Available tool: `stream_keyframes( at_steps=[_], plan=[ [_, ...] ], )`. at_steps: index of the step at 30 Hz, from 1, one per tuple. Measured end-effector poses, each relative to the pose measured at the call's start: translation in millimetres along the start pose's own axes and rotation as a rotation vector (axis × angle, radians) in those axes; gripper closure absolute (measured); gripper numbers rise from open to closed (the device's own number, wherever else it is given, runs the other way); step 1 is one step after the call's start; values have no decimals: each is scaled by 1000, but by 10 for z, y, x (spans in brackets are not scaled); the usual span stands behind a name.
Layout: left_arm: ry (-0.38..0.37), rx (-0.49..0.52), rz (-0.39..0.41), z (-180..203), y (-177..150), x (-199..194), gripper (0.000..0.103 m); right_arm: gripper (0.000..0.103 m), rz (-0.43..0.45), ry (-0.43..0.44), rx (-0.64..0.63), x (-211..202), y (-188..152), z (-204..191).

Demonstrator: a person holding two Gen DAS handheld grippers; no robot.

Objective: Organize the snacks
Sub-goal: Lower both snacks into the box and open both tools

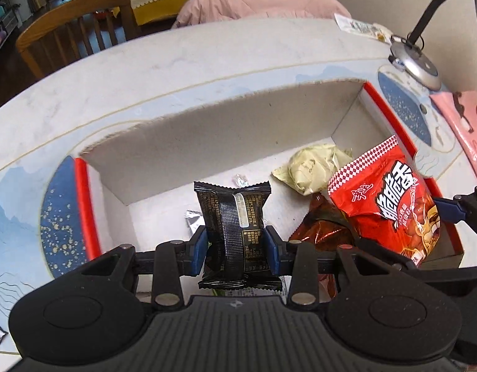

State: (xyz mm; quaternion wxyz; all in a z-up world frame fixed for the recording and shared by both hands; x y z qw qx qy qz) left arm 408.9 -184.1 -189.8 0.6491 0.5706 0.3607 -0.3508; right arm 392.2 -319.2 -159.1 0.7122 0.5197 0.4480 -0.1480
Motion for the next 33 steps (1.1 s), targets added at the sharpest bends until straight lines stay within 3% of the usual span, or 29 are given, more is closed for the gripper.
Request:
stream_keyframes(
  at_steps=[13, 25, 33],
  plan=[
    [-10, 12, -70, 100, -28, 143, 65, 30, -28, -5, -14, 97, -75, -7],
    [-43, 3, -11, 103, -17, -82, 49, 20, 12, -2, 7, -42, -48, -16],
    [-77, -11, 46, 57, -44, -379, 49, 20, 65, 9, 34, -332, 14, -64]
  ],
)
Point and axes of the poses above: each gripper's, at about its wrist camera, not at the fingertips, and x roughly the way its jaws point, z to its right, y to its top, the point moved 8 cm from there along x, roughly the way its jaws point, and after that the axes turned 6 degrees about z, right-handed, at the moved point
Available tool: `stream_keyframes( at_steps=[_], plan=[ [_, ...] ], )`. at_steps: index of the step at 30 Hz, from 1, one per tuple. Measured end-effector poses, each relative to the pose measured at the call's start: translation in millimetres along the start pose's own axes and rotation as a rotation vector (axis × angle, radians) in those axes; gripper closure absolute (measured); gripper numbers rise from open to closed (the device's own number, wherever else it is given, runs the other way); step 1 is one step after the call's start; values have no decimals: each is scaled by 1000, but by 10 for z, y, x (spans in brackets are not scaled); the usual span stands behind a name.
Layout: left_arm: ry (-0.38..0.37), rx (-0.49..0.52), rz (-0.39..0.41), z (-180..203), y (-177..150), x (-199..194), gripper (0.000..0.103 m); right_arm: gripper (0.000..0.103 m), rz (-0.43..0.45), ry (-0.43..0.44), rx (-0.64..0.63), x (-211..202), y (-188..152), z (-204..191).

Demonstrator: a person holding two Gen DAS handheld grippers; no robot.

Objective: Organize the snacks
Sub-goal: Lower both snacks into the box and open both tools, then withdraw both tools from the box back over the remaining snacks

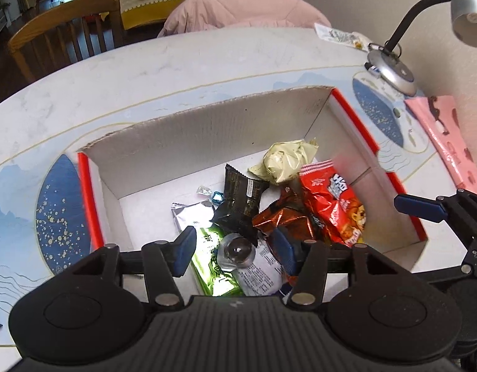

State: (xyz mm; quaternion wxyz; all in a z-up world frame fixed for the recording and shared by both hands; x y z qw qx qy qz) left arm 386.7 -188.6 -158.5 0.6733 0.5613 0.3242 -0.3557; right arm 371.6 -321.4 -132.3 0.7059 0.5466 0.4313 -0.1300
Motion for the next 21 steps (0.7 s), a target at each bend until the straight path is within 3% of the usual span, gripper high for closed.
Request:
stream_keyframes(
  at_steps=[21],
  plan=[
    [-54, 2, 219, -447, -217, -1175, 41, 9, 172, 61, 68, -780, 147, -598]
  ],
)
Point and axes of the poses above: each gripper's, at about its wrist camera, not at the fingertips, and x roughly the way its jaws point, z to its right, y to its top, the point moved 8 cm from there along x, roughly the way its jaws point, and after that the axes turned 6 degrees about z, right-handed, at the moved point
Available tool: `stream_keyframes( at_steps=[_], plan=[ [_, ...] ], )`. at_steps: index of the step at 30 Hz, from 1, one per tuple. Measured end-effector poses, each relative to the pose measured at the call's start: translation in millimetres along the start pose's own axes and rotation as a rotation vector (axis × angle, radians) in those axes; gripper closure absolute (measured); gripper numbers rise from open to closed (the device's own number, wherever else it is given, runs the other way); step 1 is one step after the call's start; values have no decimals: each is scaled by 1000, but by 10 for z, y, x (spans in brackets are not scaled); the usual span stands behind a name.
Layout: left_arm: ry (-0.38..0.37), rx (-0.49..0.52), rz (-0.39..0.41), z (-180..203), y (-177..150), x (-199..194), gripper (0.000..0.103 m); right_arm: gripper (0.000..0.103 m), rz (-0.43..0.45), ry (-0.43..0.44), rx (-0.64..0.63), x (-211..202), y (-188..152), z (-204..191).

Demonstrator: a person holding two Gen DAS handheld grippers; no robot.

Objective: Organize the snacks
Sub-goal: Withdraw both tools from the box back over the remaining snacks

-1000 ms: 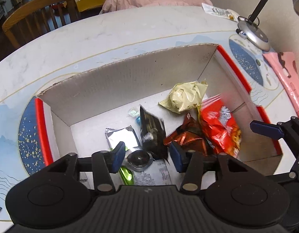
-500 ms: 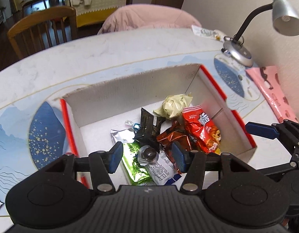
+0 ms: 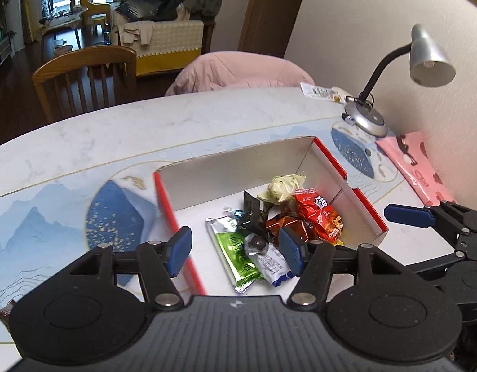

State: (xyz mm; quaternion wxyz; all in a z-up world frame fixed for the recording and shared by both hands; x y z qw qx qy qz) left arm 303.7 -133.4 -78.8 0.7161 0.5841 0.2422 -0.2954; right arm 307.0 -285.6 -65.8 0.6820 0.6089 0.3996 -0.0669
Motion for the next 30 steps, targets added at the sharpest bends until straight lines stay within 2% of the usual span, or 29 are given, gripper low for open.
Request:
stream_keyframes(
  at_steps=[4, 7, 8, 10, 15, 24, 30],
  plan=[
    [-5, -8, 19, -148, -56, -210, 41, 8, 37, 23, -8, -105, 22, -207],
    [-6, -9, 39, -268, -102, -378, 40, 0, 64, 38, 1, -173, 40, -349],
    [-5, -11, 46, -309, -115, -432, 39, 0, 75, 46, 3, -195, 48, -400],
    [-4, -18, 79, -413, -145, -564, 28, 0, 87, 66, 5, -227, 49, -513],
    [2, -52, 124, -711, -241, -821, 26, 0, 105, 105, -10, -260, 20, -843],
    [78, -125, 131, -1442, -516, -1107, 26, 0, 56, 126, -41, -141, -185, -1364],
    [187, -180, 103, -2105, -761, -1147, 26, 0, -14, 91, -16, 15, -467, -1605]
  ],
)
Point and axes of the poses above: each gripper's, at about its wrist camera, not at the fingertips, and x roughly the way its jaws point, z to its right, y to its top, the point moved 8 cm from there along x, roughly the way its jaws point, and after that the axes turned 6 degrees about z, right-handed, at the moved point
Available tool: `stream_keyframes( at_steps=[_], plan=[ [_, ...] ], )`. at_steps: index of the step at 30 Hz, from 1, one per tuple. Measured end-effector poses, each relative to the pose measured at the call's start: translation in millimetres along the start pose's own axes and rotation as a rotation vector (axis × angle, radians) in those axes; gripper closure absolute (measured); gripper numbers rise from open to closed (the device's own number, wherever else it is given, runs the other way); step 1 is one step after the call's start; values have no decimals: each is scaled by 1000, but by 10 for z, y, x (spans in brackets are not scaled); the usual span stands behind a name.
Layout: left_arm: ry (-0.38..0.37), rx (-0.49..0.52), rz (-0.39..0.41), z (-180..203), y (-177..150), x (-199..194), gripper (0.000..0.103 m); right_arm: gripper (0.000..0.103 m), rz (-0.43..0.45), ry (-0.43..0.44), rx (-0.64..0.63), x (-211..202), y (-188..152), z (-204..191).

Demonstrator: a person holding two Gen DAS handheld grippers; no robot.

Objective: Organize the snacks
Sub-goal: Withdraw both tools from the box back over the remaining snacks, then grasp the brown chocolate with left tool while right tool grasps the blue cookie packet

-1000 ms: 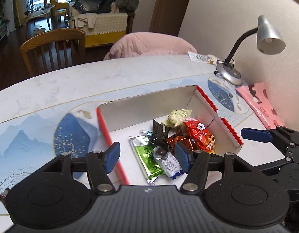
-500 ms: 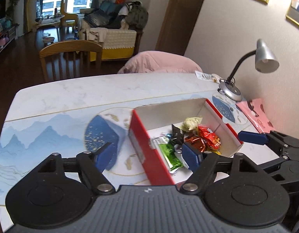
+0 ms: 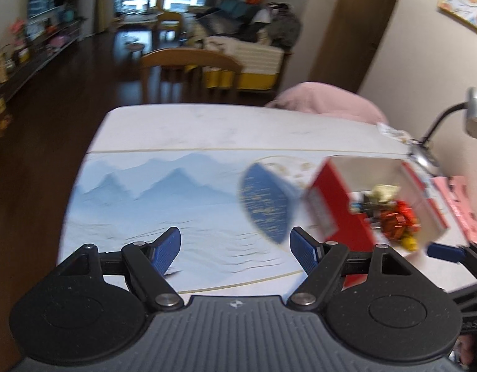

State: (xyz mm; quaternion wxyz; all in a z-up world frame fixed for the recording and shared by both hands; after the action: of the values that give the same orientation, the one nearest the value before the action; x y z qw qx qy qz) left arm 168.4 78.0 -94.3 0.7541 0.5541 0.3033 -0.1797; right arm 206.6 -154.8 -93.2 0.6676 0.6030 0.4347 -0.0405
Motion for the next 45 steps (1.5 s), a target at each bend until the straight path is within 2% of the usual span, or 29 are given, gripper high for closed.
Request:
stream_keyframes(
  at_steps=[3, 8, 11, 18, 21, 24, 28, 30, 33, 38, 45],
  plan=[
    [50, -17, -22, -295, -97, 92, 26, 0, -44, -28, 40, 116, -138, -76],
    [90, -57, -69, -632, -254, 299, 26, 0, -135, -101, 142, 380, -385, -162],
    [97, -62, -88, -733, -316, 396, 26, 0, -169, -165, 216, 546, -481, -137],
    [102, -55, -128, -883, -403, 580, 26, 6, -242, -298, 511, 932, -752, 74],
    [101, -60, -142, -955, -416, 635, 26, 6, -259, -334, 559, 1034, -817, 106],
    [104, -60, -153, -1011, -427, 678, 26, 7, -282, -384, 577, 1124, -858, 126],
    [101, -53, -161, -1057, -429, 719, 26, 19, -299, -422, 586, 1203, -869, 114],
    [100, -45, -169, -1065, -442, 743, 26, 19, -297, -438, 587, 1220, -852, 108],
    [95, -33, -185, -1066, -468, 796, 26, 20, -298, -437, 570, 1268, -816, 63],
    [93, -1, -214, -1041, -523, 941, 26, 32, -311, -433, 489, 1297, -789, -8],
    [71, 36, -265, -943, -626, 1183, 26, 46, -305, -388, 447, 1271, -775, -7]
  ],
)
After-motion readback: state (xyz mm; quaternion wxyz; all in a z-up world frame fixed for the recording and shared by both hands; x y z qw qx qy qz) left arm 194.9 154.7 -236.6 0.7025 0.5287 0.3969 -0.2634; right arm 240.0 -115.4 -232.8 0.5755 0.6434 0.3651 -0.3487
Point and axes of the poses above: each gripper's, at about its wrist camera, not at the fingertips, and x roughly the way its jaws point, z to its right, y to its top, the point moved 8 cm from there along x, roughly the way its jaws point, and after that the axes turned 6 degrees about z, right-handed, at the moved point
